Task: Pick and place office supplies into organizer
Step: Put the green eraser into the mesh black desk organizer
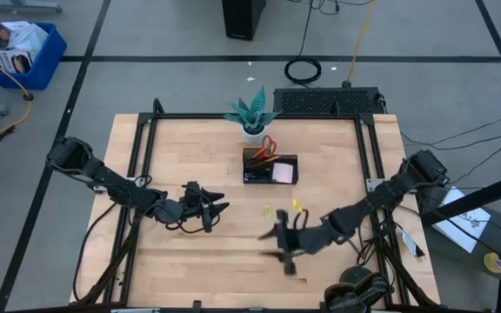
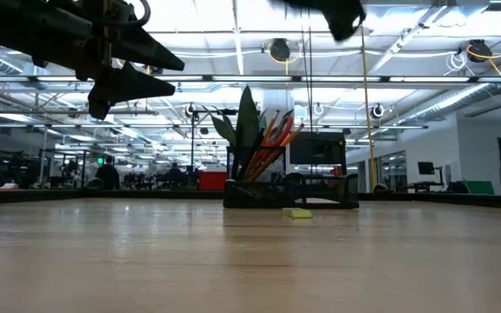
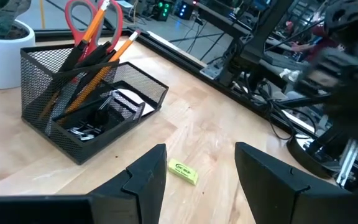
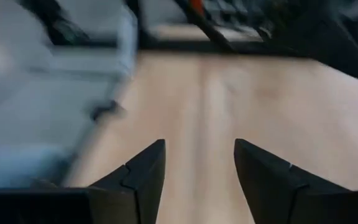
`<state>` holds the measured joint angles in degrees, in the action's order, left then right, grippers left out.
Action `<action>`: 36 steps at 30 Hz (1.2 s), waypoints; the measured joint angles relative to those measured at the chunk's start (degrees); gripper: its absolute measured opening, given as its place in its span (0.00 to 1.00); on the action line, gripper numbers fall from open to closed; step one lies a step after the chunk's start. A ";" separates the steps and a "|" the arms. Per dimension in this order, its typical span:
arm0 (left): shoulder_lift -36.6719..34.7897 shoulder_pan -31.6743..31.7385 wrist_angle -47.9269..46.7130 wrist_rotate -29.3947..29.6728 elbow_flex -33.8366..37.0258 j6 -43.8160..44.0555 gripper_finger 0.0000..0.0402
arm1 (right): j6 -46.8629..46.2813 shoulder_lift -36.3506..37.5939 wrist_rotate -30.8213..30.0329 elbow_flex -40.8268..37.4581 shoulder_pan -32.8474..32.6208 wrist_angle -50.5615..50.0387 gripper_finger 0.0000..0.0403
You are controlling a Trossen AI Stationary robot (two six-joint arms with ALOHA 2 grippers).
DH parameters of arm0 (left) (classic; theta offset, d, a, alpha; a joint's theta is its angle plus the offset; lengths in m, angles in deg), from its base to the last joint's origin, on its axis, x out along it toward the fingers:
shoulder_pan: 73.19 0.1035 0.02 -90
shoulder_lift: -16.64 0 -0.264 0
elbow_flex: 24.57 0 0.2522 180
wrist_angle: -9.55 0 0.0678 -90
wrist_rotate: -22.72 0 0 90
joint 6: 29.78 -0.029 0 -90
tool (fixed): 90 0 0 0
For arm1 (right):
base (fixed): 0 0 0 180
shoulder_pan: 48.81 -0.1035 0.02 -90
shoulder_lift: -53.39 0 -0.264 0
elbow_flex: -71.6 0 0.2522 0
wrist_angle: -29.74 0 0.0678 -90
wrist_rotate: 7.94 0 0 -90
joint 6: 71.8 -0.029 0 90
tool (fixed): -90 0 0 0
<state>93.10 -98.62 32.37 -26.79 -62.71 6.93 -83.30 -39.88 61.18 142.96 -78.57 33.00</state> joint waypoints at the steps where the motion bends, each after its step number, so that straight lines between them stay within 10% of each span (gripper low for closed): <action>1: 0.00 -0.04 0.02 0.02 0.00 0.00 0.49 | -1.71 0.00 1.07 -0.18 -0.74 3.15 0.45; 5: 0.01 -0.06 0.02 0.00 0.00 -0.14 0.49 | -0.66 -0.60 0.71 -1.82 -3.04 8.24 0.44; 11: 0.02 0.05 1.60 1.07 -0.02 -0.61 0.49 | -7.60 -8.07 -34.22 -2.68 -2.22 9.40 0.44; 15: 0.02 -0.13 4.15 1.12 -0.02 -1.47 0.49 | -6.07 -15.01 -44.80 -2.59 1.74 15.42 0.44; 26: 0.02 -0.59 8.20 -0.15 -0.04 -8.51 0.49 | -24.69 -25.32 -49.61 -1.68 3.18 14.31 0.39; 36: 0.02 -0.41 9.32 0.33 -0.04 -10.98 0.49 | -40.85 -25.71 -40.00 -1.72 3.06 0.71 0.31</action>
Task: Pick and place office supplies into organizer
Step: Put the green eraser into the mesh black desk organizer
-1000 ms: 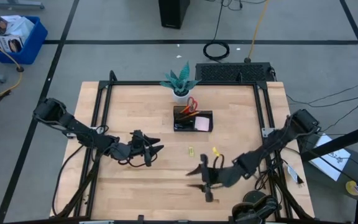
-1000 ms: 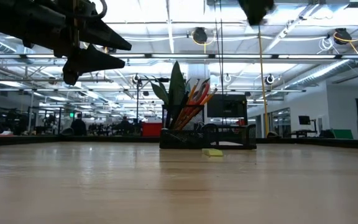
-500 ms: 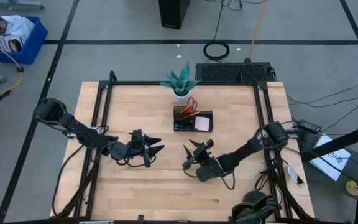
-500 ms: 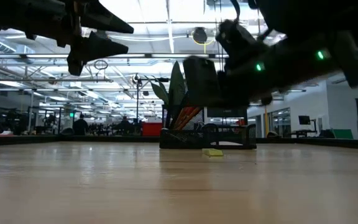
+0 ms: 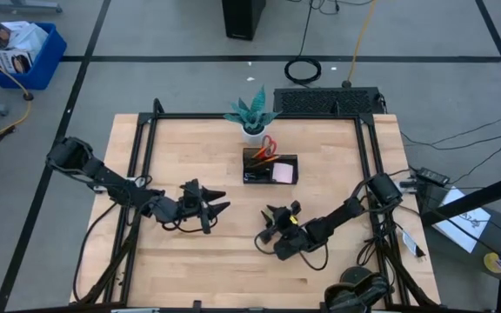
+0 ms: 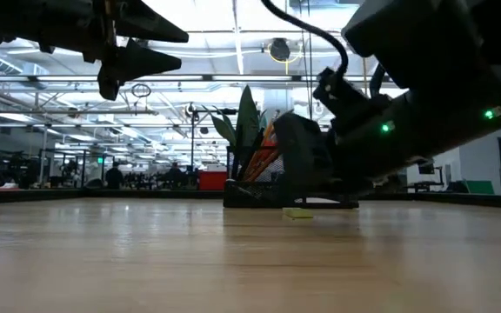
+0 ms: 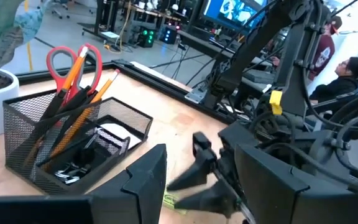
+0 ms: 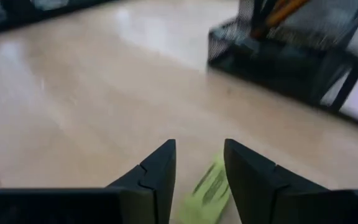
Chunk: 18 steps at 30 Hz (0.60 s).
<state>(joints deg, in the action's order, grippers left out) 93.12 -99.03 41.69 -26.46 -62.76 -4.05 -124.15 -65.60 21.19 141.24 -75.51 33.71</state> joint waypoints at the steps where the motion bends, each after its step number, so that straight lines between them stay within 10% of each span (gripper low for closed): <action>1: 0.00 0.00 0.14 0.06 0.00 -0.04 0.49 | -1.11 0.03 1.35 0.06 0.19 -1.07 0.31; 18: 0.00 -0.17 0.89 -0.29 0.00 -1.29 0.49 | -5.57 -5.72 2.14 1.49 0.85 -3.55 0.31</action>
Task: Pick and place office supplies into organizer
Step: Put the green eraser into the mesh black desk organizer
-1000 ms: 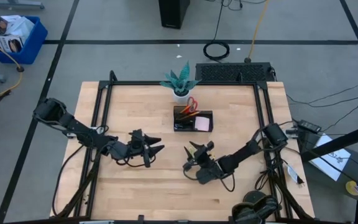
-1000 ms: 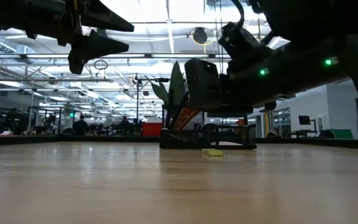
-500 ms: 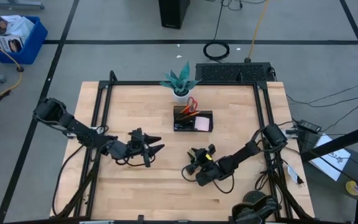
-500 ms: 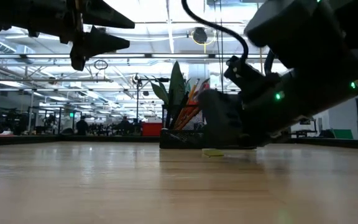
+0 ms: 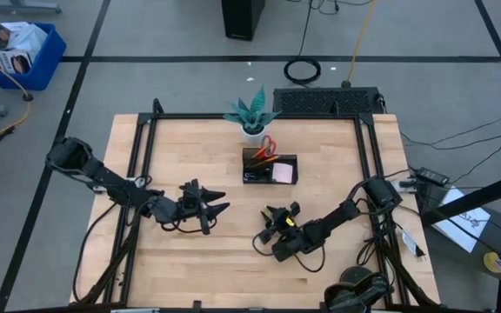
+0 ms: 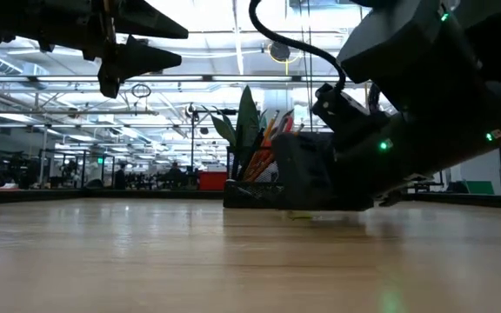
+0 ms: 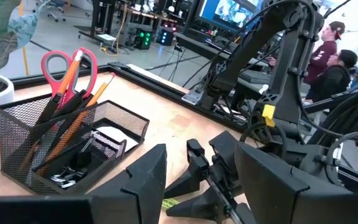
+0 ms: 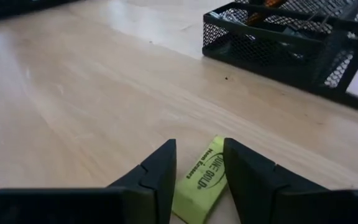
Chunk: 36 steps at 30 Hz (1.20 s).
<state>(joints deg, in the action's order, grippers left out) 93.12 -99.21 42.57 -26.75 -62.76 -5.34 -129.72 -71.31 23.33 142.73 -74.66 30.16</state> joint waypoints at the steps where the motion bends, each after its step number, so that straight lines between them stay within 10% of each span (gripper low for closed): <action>1: 0.00 0.00 -0.10 0.00 0.00 0.00 0.49 | 0.67 0.02 0.30 0.62 0.00 -1.85 0.30; 9: 0.00 0.00 -0.13 -0.04 0.00 0.00 0.49 | 0.78 0.70 8.38 11.39 0.86 -28.51 0.20; 36: 0.00 -1.11 -0.14 -0.56 0.00 -0.27 0.49 | 7.25 5.55 6.68 5.16 -0.70 -15.21 0.00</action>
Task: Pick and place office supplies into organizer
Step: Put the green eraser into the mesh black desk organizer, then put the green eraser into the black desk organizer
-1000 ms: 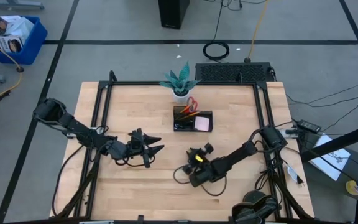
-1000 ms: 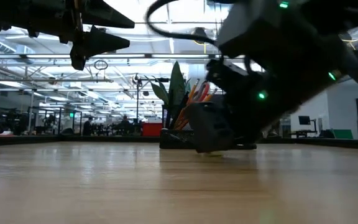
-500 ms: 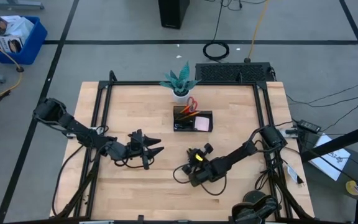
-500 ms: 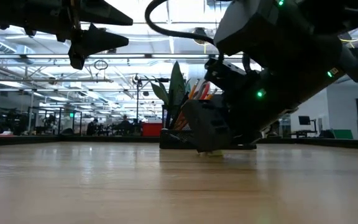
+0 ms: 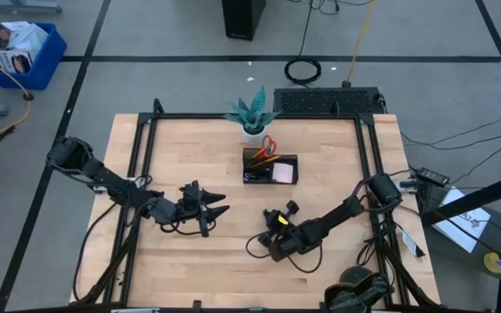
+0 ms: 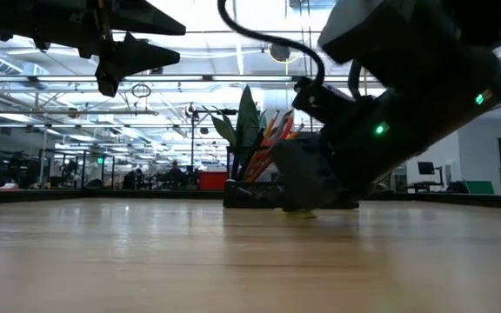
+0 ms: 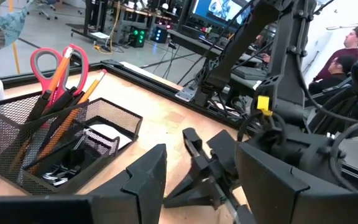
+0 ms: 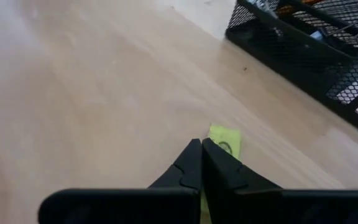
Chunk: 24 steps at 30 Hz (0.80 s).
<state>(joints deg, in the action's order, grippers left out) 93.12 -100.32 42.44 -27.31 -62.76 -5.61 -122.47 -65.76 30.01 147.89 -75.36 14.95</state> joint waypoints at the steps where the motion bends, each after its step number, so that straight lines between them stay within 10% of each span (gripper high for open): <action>1: 0.00 0.00 -0.01 -0.01 0.00 -0.03 0.49 | 0.78 0.67 0.43 -0.06 -0.07 -0.21 0.00; 17: 0.00 0.00 -0.08 -0.01 0.00 0.01 0.49 | 3.95 4.37 2.87 0.06 0.65 -1.44 0.01; 24: 0.00 -0.04 -0.14 -1.43 0.00 -0.11 0.49 | 1.90 4.43 4.36 0.08 -0.97 -1.68 0.18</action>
<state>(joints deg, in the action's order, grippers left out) 93.12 -100.37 42.29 -28.74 -62.76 -5.72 -120.57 -61.33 34.37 147.97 -76.33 13.27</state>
